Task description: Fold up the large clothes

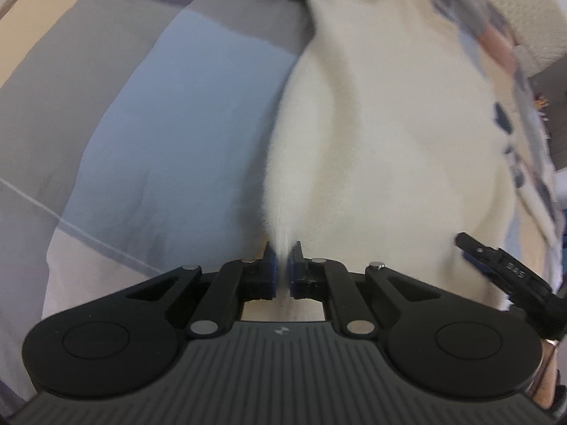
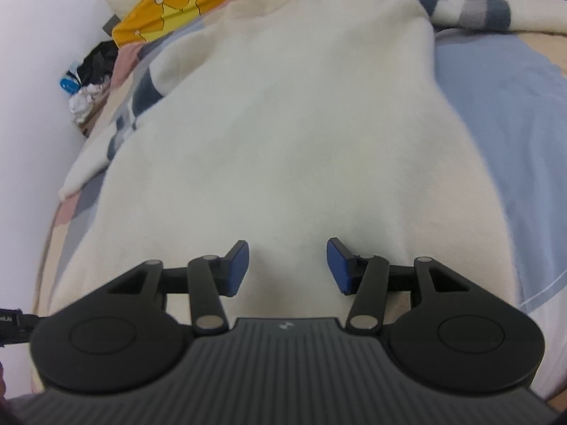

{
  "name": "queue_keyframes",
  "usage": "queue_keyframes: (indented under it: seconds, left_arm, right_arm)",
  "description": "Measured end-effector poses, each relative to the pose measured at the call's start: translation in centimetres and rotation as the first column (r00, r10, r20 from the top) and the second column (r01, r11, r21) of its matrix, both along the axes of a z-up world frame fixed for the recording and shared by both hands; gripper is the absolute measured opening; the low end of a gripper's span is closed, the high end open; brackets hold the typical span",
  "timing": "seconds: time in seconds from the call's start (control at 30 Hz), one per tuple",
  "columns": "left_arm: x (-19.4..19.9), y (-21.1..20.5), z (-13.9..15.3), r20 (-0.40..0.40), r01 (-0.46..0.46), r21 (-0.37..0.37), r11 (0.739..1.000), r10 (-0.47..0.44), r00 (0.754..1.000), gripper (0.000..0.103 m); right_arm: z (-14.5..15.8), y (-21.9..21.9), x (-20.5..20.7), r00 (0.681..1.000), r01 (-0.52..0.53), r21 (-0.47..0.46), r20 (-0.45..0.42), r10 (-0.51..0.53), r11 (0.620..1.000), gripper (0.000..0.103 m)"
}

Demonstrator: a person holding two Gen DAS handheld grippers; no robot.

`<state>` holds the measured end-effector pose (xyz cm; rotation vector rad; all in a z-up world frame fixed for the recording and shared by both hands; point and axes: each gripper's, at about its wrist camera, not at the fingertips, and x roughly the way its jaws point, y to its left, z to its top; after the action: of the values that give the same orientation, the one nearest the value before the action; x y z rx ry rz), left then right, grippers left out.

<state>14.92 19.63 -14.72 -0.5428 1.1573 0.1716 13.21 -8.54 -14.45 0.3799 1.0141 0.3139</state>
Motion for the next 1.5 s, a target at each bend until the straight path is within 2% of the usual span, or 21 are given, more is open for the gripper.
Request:
queue_keyframes:
  seconds: [0.07,0.17,0.33,0.43,0.5,0.57,0.63,0.8,0.9,1.07,1.27,1.5]
  left_arm:
    - [0.0,-0.1,-0.8,-0.029,-0.012,0.011,1.0,0.012,1.0,0.008]
    - [0.6,-0.9,-0.6,-0.048,-0.006,0.037,0.999,0.008,0.999,0.008]
    - [0.8,-1.9,1.1,-0.03,0.012,0.066,0.998,-0.01,1.0,0.01]
    - [0.0,-2.5,1.8,-0.019,0.037,0.113,0.993,-0.035,0.999,0.015]
    - [-0.4,-2.9,2.3,-0.005,0.053,0.141,0.989,-0.052,0.999,0.021]
    - [-0.4,-3.6,3.0,0.018,0.077,0.174,0.982,-0.082,0.997,0.038]
    - [-0.9,-4.5,3.9,0.05,0.092,0.213,0.973,-0.104,0.993,0.047]
    - [-0.5,-6.4,5.0,0.128,0.11,0.266,0.958,-0.148,0.981,0.048]
    - [0.3,-7.9,4.8,0.161,0.121,0.263,0.957,-0.167,0.973,0.048]
    - [1.6,-10.8,4.5,0.199,0.153,0.37,0.916,-0.239,0.951,0.048]
    - [3.7,-13.1,4.8,0.274,0.152,0.376,0.914,-0.266,0.924,0.048]
    - [6.8,-15.5,5.5,0.356,0.153,0.339,0.928,-0.277,0.892,0.048]
  right_arm:
    - [-0.4,0.2,0.2,1.0,-0.016,-0.023,-0.002,0.016,1.0,0.051]
    - [-0.9,-0.2,0.5,1.0,0.0,0.001,-0.02,0.0,1.0,0.051]
    - [-0.5,-0.1,0.2,1.0,-0.004,-0.008,-0.007,0.004,1.0,0.051]
    - [0.5,-0.5,-0.2,0.999,0.001,0.008,0.034,-0.001,1.0,0.052]
    - [1.2,-1.1,-0.6,0.998,0.003,0.041,0.066,-0.005,0.999,0.052]
    - [1.9,-1.3,-0.9,0.995,0.006,0.04,0.102,-0.01,0.999,0.052]
    - [2.7,-1.2,-1.1,0.989,0.012,0.013,0.144,-0.014,1.0,0.052]
    - [3.5,-1.7,-1.4,0.982,0.028,0.0,0.187,-0.027,1.0,0.052]
    - [3.8,-2.1,-1.7,0.977,0.043,0.006,0.211,-0.043,0.999,0.052]
    - [4.7,-2.9,-2.1,0.96,0.075,-0.008,0.27,-0.07,0.997,0.052]
    - [5.2,-3.2,-2.2,0.946,0.107,-0.048,0.314,-0.087,0.993,0.052]
    - [5.6,-4.3,-2.1,0.934,0.161,-0.051,0.332,-0.136,0.986,0.052]
